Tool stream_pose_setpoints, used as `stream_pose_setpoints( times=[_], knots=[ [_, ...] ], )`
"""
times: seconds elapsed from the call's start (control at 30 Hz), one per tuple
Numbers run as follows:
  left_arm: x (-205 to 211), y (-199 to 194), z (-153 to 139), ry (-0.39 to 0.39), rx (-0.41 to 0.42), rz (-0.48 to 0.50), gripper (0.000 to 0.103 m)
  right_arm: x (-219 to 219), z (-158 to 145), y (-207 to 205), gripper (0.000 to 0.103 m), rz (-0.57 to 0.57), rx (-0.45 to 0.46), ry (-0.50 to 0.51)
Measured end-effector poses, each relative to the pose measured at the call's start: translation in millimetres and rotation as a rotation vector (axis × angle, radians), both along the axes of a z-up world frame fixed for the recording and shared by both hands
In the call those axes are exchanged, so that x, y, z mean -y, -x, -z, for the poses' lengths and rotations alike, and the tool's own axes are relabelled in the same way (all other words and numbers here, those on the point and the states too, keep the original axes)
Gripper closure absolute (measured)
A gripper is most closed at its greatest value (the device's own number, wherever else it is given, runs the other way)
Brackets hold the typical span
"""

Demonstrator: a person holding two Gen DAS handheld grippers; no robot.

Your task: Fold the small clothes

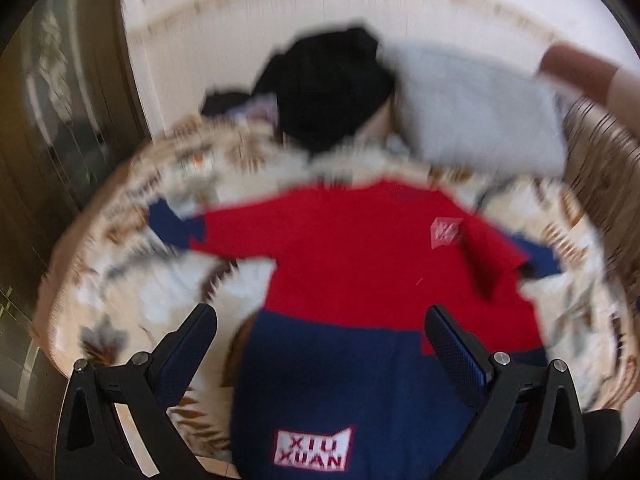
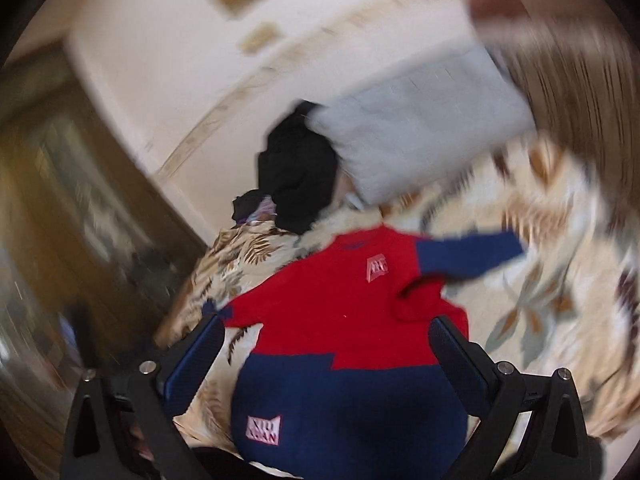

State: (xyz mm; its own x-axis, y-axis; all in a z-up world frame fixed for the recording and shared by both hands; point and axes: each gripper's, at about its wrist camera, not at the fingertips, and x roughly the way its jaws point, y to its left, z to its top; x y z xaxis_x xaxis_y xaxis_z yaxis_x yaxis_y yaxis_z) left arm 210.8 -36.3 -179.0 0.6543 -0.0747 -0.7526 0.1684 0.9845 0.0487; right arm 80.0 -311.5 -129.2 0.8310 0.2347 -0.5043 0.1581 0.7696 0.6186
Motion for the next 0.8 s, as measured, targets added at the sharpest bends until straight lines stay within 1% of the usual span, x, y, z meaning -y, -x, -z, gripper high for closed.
stream_pose_setpoints(
  times=[0.03, 0.1, 0.13, 0.17, 0.23, 0.27, 0.3, 0.33, 0.37, 0.43, 0.5, 0.53, 0.6, 0.67, 0.7, 0.77, 0.8],
  knots=[
    [5, -17, 20, -0.023, -0.039, -0.013, 0.0, 18, 16, -11, 0.0, 0.018, -0.026, -0.067],
    [12, -38, 50, -0.057, -0.079, -0.015, 0.0, 57, 54, -34, 0.0, 0.066, -0.081, -0.205],
    [15, -49, 68, -0.088, -0.101, -0.021, 0.0, 77, 76, -46, 0.0, 0.102, -0.11, -0.274],
    [18, -55, 77, -0.103, -0.116, -0.026, 0.0, 91, 92, -56, 0.0, 0.127, -0.129, -0.318],
    [23, -72, 103, -0.155, -0.175, -0.035, 0.0, 117, 128, -79, 0.0, 0.169, -0.173, -0.411],
    [21, -73, 107, -0.165, -0.18, -0.037, 0.0, 126, 142, -90, 0.001, 0.188, -0.189, -0.44],
    [21, -75, 113, -0.18, -0.171, -0.04, 0.0, 132, 152, -98, 0.004, 0.2, -0.191, -0.456],
    [22, -75, 115, -0.194, -0.162, -0.042, 0.0, 138, 164, -110, 0.011, 0.213, -0.195, -0.459],
    [24, -77, 117, -0.21, -0.153, -0.036, 0.0, 143, 172, -119, 0.015, 0.226, -0.21, -0.456],
    [26, -79, 120, -0.21, -0.151, -0.025, 0.0, 154, 196, -140, 0.021, 0.276, -0.266, -0.484],
    [27, -83, 128, -0.228, -0.17, -0.024, 0.0, 165, 211, -151, 0.029, 0.333, -0.339, -0.47],
    [28, -85, 132, -0.228, -0.182, -0.016, 0.0, 168, 216, -154, 0.032, 0.355, -0.357, -0.465],
    [27, -86, 132, -0.211, -0.174, -0.015, 0.0, 173, 220, -155, 0.032, 0.379, -0.345, -0.475],
    [28, -87, 134, -0.199, -0.177, -0.004, 0.0, 175, 217, -163, 0.032, 0.376, -0.337, -0.429],
    [26, -88, 135, -0.185, -0.181, -0.003, 0.0, 176, 218, -164, 0.033, 0.374, -0.334, -0.424],
    [19, -92, 139, -0.125, -0.2, -0.016, 0.0, 179, 221, -168, 0.039, 0.389, -0.318, -0.433],
    [15, -92, 140, -0.091, -0.209, -0.024, 0.0, 182, 221, -169, 0.051, 0.393, -0.305, -0.432]
  ],
)
